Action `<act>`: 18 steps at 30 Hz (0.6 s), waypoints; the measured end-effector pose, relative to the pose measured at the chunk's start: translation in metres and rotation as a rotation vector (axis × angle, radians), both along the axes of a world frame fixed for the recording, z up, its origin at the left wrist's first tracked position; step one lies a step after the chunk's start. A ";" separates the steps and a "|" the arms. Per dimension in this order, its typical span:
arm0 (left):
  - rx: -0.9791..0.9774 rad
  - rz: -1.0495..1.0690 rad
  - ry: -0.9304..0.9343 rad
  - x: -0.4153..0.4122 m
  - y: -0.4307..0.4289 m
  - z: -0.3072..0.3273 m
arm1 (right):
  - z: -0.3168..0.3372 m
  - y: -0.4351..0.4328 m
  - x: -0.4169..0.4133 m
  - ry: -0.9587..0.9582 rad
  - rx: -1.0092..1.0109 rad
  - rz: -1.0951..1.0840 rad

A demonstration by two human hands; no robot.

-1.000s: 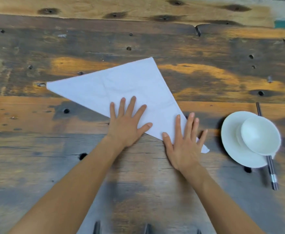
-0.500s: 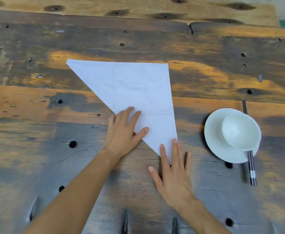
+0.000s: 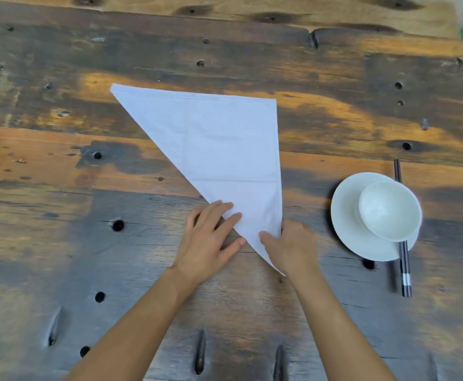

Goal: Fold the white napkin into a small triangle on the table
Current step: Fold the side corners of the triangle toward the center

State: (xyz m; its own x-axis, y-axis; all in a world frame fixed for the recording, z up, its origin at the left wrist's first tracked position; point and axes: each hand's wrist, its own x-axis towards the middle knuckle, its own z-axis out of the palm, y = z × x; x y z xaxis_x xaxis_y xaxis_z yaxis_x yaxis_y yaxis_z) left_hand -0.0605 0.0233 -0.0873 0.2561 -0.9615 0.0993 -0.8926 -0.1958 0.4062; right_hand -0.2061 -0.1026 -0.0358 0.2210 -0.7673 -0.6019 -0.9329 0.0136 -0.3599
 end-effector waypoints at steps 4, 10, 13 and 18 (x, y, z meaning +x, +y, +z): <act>0.029 -0.018 -0.001 0.007 0.004 0.001 | 0.014 0.001 -0.007 -0.289 0.122 -0.152; -0.085 0.080 0.041 0.025 0.003 0.002 | 0.036 -0.013 -0.013 -0.679 0.407 -0.300; -0.104 0.188 0.136 0.036 -0.009 0.008 | 0.042 -0.033 -0.009 -0.839 0.613 -0.341; -0.114 0.257 0.270 0.059 -0.035 0.021 | 0.045 -0.066 0.008 -0.857 0.364 0.002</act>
State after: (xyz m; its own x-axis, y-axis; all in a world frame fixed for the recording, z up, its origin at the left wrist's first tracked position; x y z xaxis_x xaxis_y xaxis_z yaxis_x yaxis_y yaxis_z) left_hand -0.0020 -0.0113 -0.0661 0.5186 -0.8494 0.0977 -0.6783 -0.3392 0.6518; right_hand -0.1981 -0.1688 0.0095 0.7027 -0.5621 -0.4361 -0.3508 0.2596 -0.8998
